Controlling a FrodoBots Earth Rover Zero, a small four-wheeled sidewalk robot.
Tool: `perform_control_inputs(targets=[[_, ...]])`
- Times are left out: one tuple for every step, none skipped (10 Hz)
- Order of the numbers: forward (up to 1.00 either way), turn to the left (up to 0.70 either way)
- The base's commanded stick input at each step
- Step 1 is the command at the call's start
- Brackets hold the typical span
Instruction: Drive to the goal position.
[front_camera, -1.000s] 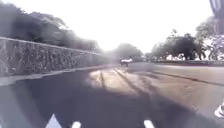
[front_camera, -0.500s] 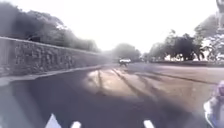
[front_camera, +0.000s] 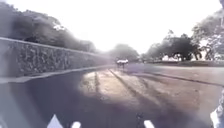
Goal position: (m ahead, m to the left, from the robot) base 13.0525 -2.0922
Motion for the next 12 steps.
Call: perform_control_inputs(targets=[[0.5,-0.26],[0.5,-0.12],[0.5,0.0],[0.5,0.0],[0.5,0.0],[0.5,-0.27],[0.5,-0.5],[0.5,-0.5],[0.5,-0.5],[0.5,-0.49],[0.5,-0.49],[0.5,-0.35]])
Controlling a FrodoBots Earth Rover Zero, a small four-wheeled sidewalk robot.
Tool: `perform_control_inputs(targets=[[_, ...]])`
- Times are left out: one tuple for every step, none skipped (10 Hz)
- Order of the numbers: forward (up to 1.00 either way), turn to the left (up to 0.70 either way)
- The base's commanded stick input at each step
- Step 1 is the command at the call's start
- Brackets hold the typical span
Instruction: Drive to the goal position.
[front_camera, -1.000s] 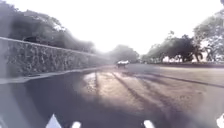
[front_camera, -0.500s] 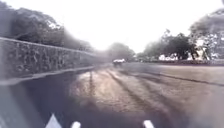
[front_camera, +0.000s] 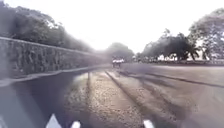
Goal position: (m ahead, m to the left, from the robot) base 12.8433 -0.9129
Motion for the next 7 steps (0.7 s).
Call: perform_control_inputs(targets=[[0.5,-0.18],[0.5,0.0],[0.5,0.0],[0.5,0.0],[0.5,0.0],[0.5,0.0],[0.5,0.0]])
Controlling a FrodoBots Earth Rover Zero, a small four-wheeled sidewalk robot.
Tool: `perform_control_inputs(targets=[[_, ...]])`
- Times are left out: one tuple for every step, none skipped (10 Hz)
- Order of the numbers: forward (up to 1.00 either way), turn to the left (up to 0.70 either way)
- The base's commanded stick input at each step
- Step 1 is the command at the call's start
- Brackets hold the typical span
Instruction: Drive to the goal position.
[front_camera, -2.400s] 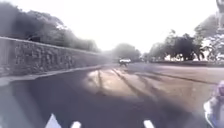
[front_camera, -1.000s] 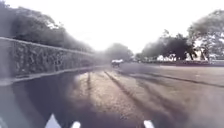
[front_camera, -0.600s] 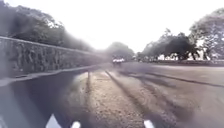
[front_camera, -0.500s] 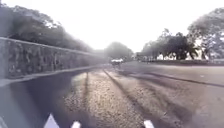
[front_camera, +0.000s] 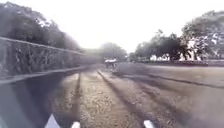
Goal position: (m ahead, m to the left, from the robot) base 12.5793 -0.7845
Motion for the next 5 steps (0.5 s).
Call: perform_control_inputs(targets=[[0.5,0.0],[0.5,-0.01],[0.5,-0.14],[0.5,-0.31],[0.5,-0.5]])
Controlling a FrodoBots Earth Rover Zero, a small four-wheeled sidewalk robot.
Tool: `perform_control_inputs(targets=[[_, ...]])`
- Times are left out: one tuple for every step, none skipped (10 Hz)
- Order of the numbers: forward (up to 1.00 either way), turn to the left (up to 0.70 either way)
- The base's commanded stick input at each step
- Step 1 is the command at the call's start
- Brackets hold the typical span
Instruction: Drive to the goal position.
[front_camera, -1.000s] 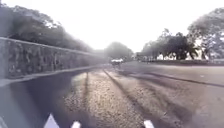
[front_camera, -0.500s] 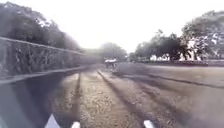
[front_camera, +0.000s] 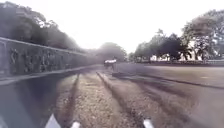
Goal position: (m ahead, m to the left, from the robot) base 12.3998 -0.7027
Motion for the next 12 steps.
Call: perform_control_inputs(targets=[[0.5,-0.3],[0.5,-0.1],[0.5,-0.03],[0.5,0.0],[0.5,0.0],[0.5,-0.24],[0.5,-0.47],[0.5,-0.4],[0.5,-0.26],[0.5,-0.12],[0.5,0.0],[0.5,0.0]])
